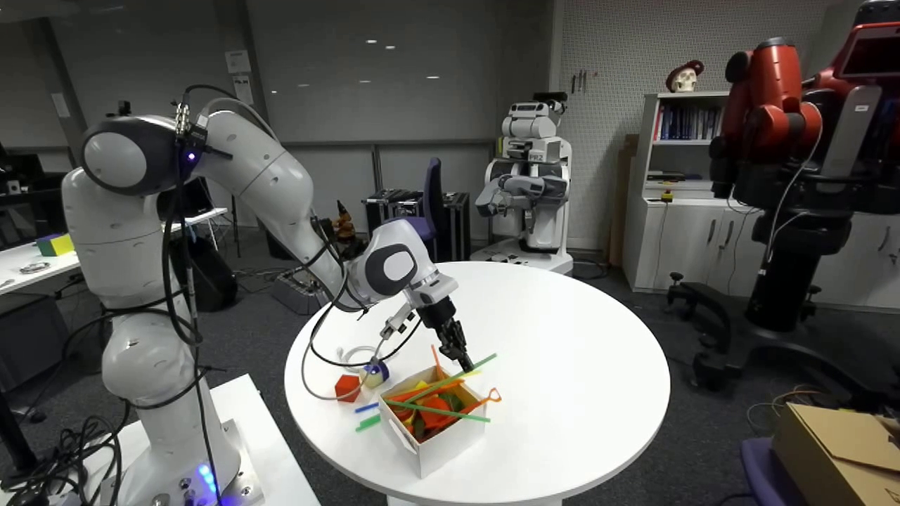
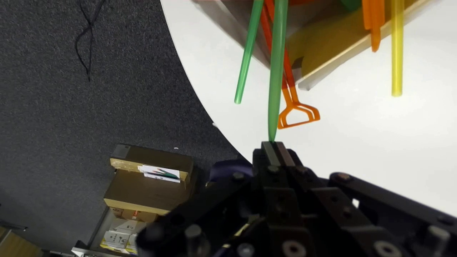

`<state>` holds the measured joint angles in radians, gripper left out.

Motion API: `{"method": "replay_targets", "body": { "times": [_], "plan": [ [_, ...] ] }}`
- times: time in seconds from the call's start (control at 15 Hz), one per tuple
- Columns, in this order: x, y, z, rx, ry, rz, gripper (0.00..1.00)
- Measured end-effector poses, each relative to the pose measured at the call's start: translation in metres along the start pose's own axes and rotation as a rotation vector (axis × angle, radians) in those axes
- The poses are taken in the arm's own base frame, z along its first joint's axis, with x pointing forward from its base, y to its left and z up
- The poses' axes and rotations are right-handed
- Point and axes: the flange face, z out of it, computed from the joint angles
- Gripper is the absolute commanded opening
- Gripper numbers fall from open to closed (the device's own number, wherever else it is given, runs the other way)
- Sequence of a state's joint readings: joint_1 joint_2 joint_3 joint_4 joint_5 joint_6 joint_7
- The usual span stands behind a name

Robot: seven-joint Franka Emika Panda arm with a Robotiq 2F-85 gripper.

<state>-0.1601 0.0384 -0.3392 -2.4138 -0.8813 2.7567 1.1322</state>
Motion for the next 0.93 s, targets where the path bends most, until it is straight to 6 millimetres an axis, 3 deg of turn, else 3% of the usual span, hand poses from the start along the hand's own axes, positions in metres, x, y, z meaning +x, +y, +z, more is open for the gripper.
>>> {"method": "replay_targets", "body": {
  "times": [0.33, 0.8, 0.87, 0.93],
  "plan": [
    [-0.009, -0.012, -0.002, 0.007, -0.021, -0.035, 0.00],
    [-0.024, -0.014, 0.005, -0.055, -0.113, -0.077, 0.00],
    [-0.025, -0.014, 0.005, -0.065, -0.123, -0.079, 0.21],
    [-0.026, -0.014, 0.006, -0.072, -0.129, -0.081, 0.28]
  ]
}}
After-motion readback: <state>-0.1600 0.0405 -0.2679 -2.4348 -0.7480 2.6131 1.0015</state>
